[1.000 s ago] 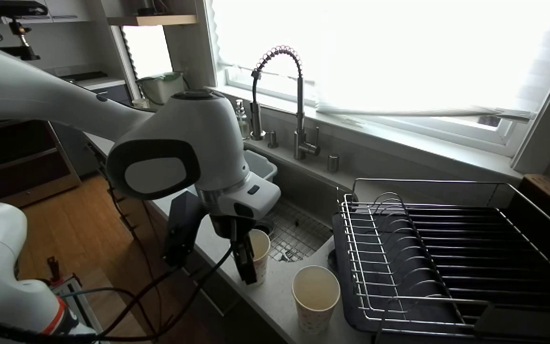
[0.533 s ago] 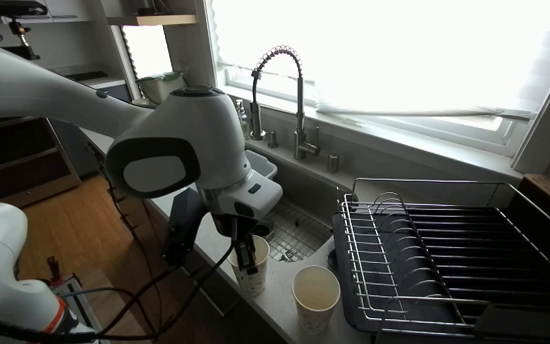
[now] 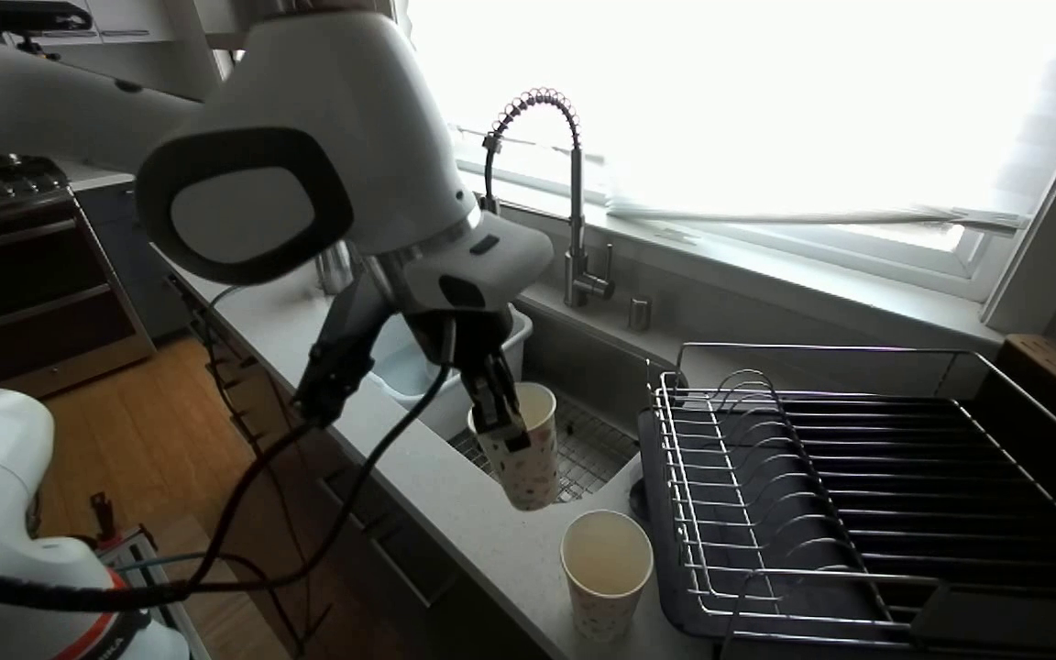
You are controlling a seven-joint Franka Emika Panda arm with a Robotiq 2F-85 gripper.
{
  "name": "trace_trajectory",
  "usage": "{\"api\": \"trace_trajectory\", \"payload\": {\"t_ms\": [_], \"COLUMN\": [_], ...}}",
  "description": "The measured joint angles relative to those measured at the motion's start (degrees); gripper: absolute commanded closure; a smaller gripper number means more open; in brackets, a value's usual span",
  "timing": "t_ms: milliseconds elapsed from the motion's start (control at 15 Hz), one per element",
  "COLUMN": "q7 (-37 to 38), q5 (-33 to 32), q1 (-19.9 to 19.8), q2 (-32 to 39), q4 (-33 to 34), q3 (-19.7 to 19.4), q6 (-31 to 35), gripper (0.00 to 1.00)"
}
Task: Stack the cups and put them in the sink
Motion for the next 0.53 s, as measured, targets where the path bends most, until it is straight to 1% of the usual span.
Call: {"api": "trace_trajectory", "payload": {"t_ms": [133, 267, 533], "q7": [1.15, 2.61, 6.98], "q5": [0.12, 0.04, -0.29], "q1": [-0.51, -2.00, -5.88], "q2": [-2.12, -3.06, -2.16], "q4": [3.03, 5.54, 7.61], "q3": [0.09, 0.02, -0.60], "q6": [-0.57, -0.57, -0.55], "gripper": [0.99, 0.99, 0.99]}}
